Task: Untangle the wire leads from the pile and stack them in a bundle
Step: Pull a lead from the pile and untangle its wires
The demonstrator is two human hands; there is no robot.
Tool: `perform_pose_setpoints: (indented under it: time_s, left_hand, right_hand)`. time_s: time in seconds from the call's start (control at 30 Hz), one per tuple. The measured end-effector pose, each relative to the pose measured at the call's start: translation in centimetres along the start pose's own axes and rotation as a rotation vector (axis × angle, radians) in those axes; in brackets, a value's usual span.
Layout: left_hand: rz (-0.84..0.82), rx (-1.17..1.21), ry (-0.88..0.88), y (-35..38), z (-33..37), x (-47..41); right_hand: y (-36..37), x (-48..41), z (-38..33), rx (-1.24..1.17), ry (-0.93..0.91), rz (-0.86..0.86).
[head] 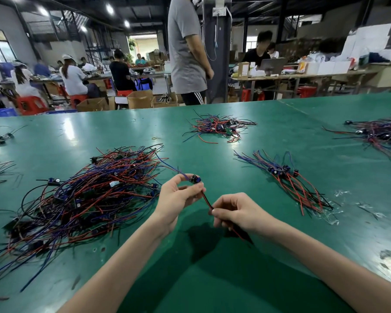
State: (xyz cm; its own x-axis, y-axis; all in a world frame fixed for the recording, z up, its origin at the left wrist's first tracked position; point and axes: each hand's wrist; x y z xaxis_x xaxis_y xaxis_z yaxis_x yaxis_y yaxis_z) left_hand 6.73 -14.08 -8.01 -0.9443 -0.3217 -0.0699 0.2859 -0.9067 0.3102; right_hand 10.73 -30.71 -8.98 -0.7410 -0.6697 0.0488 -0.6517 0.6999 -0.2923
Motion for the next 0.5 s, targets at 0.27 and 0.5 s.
perform_pose_setpoints:
  time_s: [0.27, 0.5]
  left_hand:
    - [-0.043, 0.032, -0.044, 0.0, 0.3, -0.1]
    - [0.015, 0.042, -0.032, -1.2, 1.0, -0.9]
  right_hand:
    - [-0.9, -0.2, 0.5, 0.016, 0.092, 0.054]
    - [-0.6, -0.3, 0.5, -0.078, 0.063, -0.007]
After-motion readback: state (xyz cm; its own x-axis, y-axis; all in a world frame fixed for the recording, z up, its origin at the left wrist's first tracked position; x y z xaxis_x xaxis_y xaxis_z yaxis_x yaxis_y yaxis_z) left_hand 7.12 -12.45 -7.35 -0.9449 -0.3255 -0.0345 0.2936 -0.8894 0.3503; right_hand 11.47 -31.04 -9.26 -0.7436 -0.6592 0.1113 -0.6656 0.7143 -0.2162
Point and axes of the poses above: each hand's wrist, its own x-axis away from the middle knuckle, its own y-axis out of the palm, z = x × y, and after that the axes turned 3 degrees about y, right-handed
